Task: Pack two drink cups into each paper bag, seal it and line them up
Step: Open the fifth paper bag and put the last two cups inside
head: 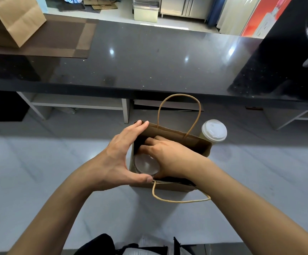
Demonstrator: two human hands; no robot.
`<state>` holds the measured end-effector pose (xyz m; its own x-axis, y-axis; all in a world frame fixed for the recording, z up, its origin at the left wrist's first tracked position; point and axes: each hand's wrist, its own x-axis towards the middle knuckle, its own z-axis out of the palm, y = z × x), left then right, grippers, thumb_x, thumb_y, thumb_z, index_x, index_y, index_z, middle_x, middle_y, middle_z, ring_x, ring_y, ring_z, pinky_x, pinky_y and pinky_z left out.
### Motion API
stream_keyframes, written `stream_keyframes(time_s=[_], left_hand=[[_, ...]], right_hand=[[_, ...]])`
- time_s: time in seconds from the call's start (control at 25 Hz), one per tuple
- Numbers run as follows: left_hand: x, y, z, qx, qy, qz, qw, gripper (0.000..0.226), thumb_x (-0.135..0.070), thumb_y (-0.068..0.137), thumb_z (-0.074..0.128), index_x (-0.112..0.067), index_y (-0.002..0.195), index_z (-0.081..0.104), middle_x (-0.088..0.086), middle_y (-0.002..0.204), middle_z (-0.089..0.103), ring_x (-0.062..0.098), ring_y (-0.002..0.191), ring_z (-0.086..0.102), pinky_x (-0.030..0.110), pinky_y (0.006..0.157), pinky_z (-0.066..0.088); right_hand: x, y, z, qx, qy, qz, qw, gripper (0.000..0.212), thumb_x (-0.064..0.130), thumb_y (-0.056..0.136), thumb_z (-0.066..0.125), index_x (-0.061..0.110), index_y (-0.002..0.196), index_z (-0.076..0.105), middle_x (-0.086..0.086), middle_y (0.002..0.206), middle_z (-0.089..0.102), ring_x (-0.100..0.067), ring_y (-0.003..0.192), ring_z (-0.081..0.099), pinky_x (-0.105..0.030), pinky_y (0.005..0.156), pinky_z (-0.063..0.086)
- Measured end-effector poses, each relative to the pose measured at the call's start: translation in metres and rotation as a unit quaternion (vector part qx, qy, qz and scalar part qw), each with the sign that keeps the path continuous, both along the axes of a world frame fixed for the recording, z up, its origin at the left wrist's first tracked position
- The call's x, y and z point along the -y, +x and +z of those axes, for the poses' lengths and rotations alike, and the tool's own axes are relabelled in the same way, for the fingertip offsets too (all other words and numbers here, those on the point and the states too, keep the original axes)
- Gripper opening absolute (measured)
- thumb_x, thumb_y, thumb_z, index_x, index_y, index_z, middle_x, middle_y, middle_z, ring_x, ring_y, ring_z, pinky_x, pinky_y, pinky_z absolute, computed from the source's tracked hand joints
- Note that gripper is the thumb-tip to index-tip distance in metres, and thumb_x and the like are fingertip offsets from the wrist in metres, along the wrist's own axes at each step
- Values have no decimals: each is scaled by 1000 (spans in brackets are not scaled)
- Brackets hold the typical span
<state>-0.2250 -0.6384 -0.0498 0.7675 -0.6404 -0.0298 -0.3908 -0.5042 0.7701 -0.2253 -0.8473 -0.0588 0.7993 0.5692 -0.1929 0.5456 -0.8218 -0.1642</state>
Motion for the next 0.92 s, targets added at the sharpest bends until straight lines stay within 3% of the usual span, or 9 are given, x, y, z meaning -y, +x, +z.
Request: stream_keyframes(time_s=[0.2, 0.64, 0.92], left_hand=[[-2, -2, 1, 1, -8, -3, 1000, 121, -60, 62, 88, -58, 153, 8, -34, 161, 6, -5, 150, 9, 37, 122, 24], [-1, 1, -1, 0, -1, 0, 1000, 121, -59, 62, 89, -58, 153, 8, -34, 161, 5, -4, 150, 9, 42, 122, 28], [2, 2, -1, -2, -9, -2, 1000, 120, -57, 62, 89, -57, 153, 11, -32, 162, 8, -1, 151, 11, 45, 121, 29]], right_hand=[[-2, 2, -1, -2, -3, -6, 1000, 80, 53, 78, 79, 31, 147, 45, 2, 135, 52, -21, 117, 50, -40, 99, 49], [-1, 1, 0, 87, -56, 13, 995, 74, 30, 90, 73, 22, 153, 35, -4, 141, 46, -24, 121, 46, -35, 91, 48], [-8, 9, -8, 78, -78, 23, 994, 71, 29, 93, 69, 23, 155, 33, -6, 147, 42, -27, 127, 44, -36, 100, 44]])
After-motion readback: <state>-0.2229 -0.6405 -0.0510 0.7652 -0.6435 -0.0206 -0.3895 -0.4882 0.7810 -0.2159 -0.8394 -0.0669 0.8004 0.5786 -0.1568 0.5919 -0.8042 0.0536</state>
